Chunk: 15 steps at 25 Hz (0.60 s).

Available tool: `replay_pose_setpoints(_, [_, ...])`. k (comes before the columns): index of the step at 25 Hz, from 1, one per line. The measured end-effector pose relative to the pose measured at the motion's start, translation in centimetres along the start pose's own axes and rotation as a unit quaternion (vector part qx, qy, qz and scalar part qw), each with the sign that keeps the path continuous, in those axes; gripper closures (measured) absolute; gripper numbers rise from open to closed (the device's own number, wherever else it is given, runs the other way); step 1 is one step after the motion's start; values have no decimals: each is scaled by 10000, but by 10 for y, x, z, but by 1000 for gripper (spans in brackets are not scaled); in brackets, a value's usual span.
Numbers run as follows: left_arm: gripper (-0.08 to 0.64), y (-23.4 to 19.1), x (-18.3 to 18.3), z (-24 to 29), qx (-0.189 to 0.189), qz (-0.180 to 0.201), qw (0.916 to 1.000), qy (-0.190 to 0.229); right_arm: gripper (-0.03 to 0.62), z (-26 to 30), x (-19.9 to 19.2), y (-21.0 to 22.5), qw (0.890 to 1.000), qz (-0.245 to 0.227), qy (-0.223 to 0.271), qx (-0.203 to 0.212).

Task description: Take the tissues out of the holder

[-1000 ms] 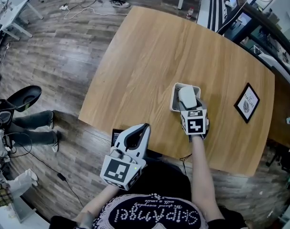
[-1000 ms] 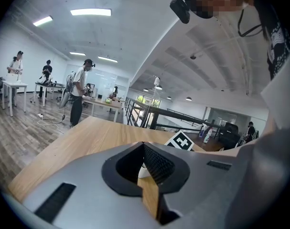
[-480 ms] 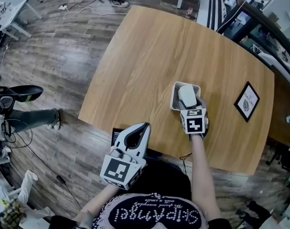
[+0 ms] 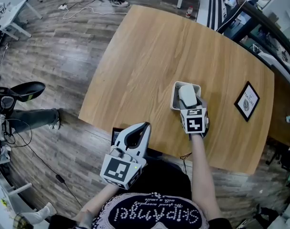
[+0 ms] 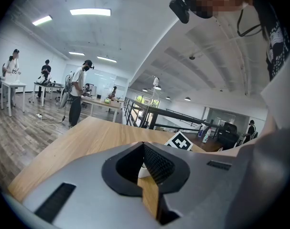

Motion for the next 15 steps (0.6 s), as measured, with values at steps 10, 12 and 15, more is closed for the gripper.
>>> replay_pose_setpoints(10, [555,-1,1,-8,-39,35,10000,56,313,-8,5,-2,9999,-33,89,-78])
replay_pose_setpoints(12, [555,-2,2,-10,-7,24,10000,83,313,-9,5,-2,9999,5,125,-109])
replay_pose_setpoints(15, [555,-2,4,-10,34,-19,9999,103,313,-14,7,2,9996,70,209,-166])
Point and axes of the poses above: the fingertips, and each gripper's own axes: z forward along the fingers, y to its right, x out of its top, the point moved 2 cm from there along -z, backward along the fingers, and after that the axes turned 9 degrees about y, right-handed, at the moved point
